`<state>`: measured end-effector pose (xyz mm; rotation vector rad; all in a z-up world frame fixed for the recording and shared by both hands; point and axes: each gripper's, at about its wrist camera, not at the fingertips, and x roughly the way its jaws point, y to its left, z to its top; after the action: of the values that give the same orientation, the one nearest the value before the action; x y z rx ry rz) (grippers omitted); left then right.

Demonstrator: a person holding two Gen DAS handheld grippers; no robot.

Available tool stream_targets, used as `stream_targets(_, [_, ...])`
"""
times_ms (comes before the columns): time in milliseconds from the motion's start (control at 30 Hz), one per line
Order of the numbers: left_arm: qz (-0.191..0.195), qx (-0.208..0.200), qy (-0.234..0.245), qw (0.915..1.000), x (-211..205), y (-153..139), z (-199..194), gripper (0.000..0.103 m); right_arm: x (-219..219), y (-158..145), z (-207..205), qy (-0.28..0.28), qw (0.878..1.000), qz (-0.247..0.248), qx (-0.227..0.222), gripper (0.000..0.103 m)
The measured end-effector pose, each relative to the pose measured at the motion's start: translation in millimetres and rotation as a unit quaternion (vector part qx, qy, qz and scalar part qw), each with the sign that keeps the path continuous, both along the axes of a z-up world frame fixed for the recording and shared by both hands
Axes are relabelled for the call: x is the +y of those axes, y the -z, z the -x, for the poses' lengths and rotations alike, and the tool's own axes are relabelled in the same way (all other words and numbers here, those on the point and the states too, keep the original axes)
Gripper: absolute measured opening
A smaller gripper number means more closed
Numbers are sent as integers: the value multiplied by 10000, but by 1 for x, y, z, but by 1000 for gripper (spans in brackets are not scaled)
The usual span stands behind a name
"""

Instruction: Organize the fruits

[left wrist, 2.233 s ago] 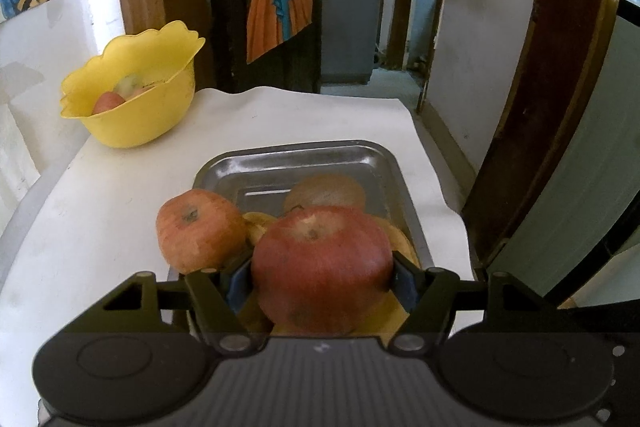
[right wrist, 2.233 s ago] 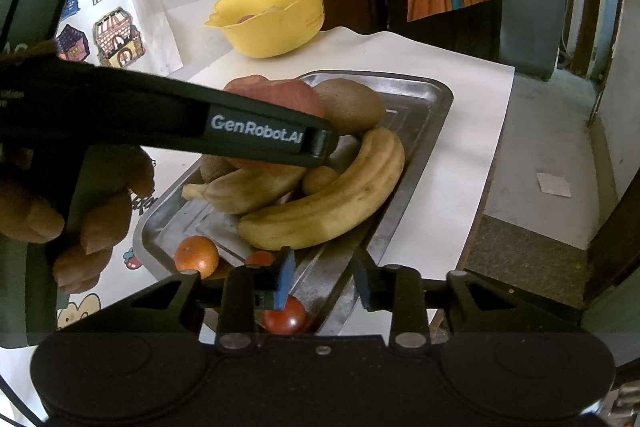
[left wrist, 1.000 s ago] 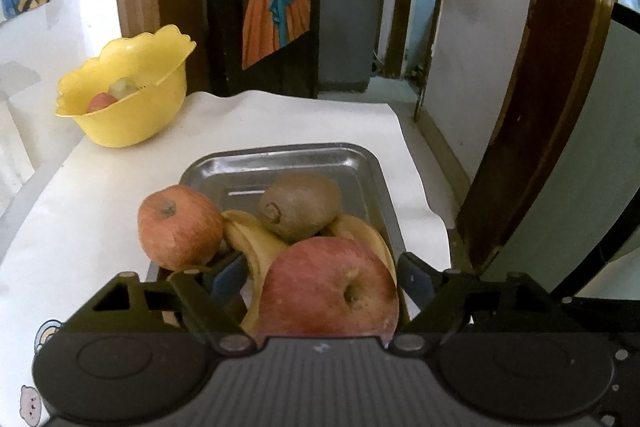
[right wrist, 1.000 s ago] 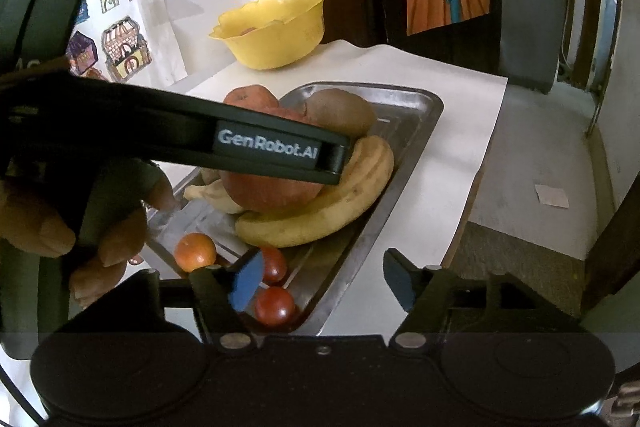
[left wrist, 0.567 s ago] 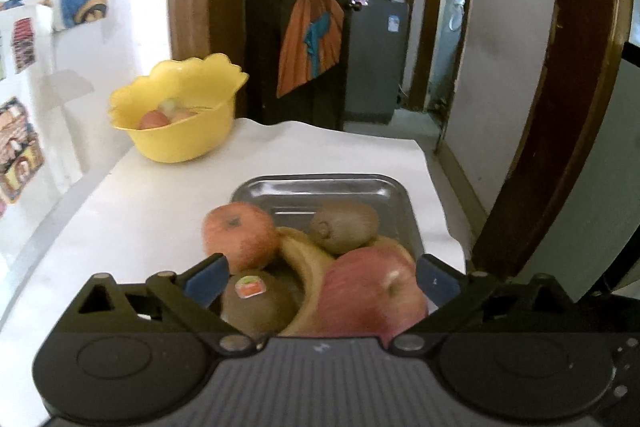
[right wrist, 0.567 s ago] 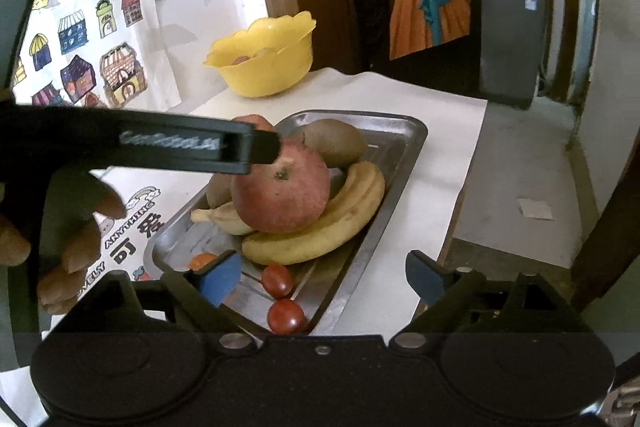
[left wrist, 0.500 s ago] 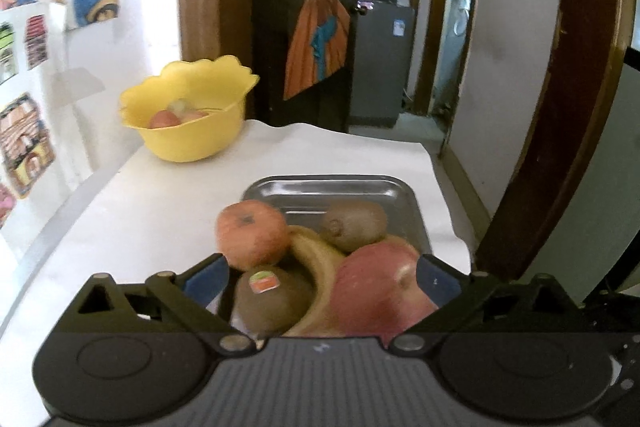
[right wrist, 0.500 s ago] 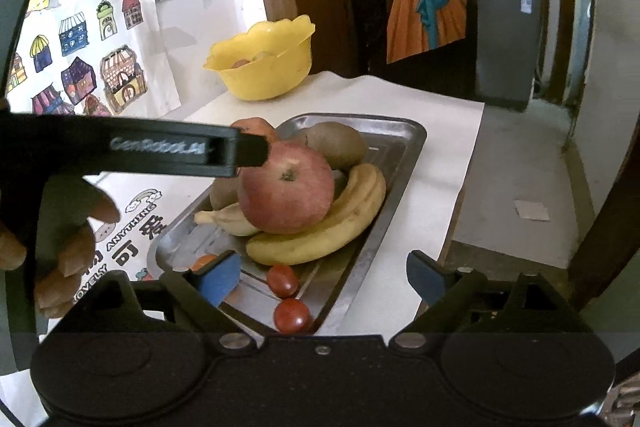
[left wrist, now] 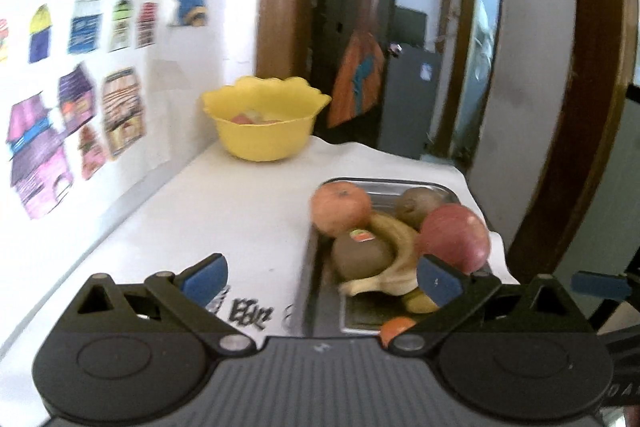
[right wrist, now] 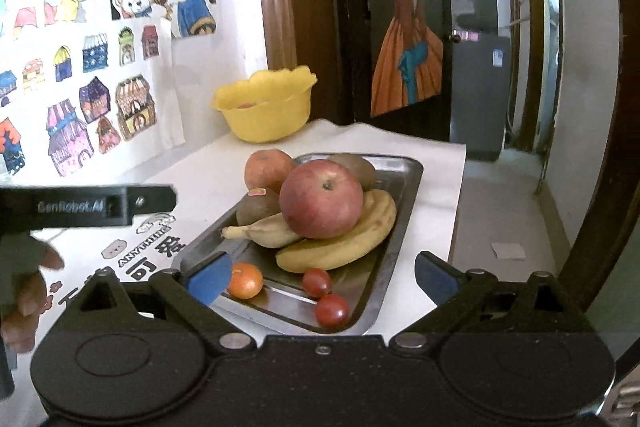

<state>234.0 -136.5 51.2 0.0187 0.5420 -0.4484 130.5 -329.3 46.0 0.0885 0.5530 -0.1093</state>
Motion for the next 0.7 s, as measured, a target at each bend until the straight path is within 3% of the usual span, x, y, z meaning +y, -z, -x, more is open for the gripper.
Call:
stream_targets(200, [284, -166, -381, 9987, 26, 23, 22, 102, 0, 8, 21, 17, 9981, 33, -619, 102])
stream_targets(467, [702, -290, -676, 9948, 54, 28, 65, 102, -1, 14, 61, -107, 9923, -102, -1233, 102])
stream_targets(700, [389, -383, -1088, 9926, 58, 10, 137, 102, 14, -8, 118, -117, 9931, -277, -1132, 102])
